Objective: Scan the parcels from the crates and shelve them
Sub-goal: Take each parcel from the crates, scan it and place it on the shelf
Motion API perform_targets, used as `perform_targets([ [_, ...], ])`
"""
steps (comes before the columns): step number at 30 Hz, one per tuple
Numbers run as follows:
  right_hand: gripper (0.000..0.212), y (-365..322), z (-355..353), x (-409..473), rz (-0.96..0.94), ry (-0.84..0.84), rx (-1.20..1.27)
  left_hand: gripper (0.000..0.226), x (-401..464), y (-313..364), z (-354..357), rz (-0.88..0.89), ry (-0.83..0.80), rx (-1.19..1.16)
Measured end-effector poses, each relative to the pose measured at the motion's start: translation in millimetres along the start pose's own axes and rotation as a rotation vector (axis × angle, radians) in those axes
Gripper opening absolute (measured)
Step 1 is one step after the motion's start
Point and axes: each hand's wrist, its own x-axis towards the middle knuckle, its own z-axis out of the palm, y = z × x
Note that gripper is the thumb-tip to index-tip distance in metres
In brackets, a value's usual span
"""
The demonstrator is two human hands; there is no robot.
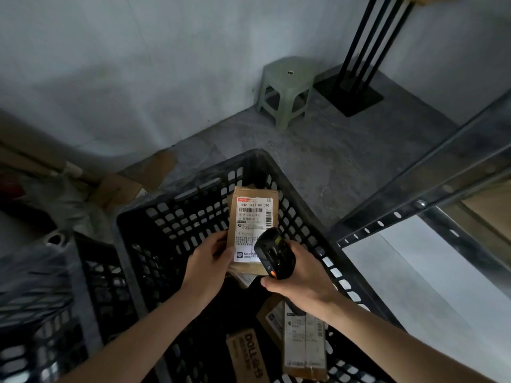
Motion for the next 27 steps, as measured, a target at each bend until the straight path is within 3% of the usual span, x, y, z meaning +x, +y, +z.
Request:
perform_targets([
  [8,0.049,-22,-14,-50,-0.069,-0.024,0.099,0.027,-61,26,-16,0.100,0.074,-0.011],
  [12,0.065,-29,-17,-83,-0.117,0.004,0.158,0.019,-94,41,-19,0.136,0.103,-0.021],
  [16,0.074,-32,-22,-124,-0.119,0.052,0.217,0.023,-131,57,-20,0.212,0.041,-0.005],
  [27,0.075,-29,-42,-285,-0.036,0.251,0.134,0.040,-255,88,1,0.413,-0.170,0.112],
])
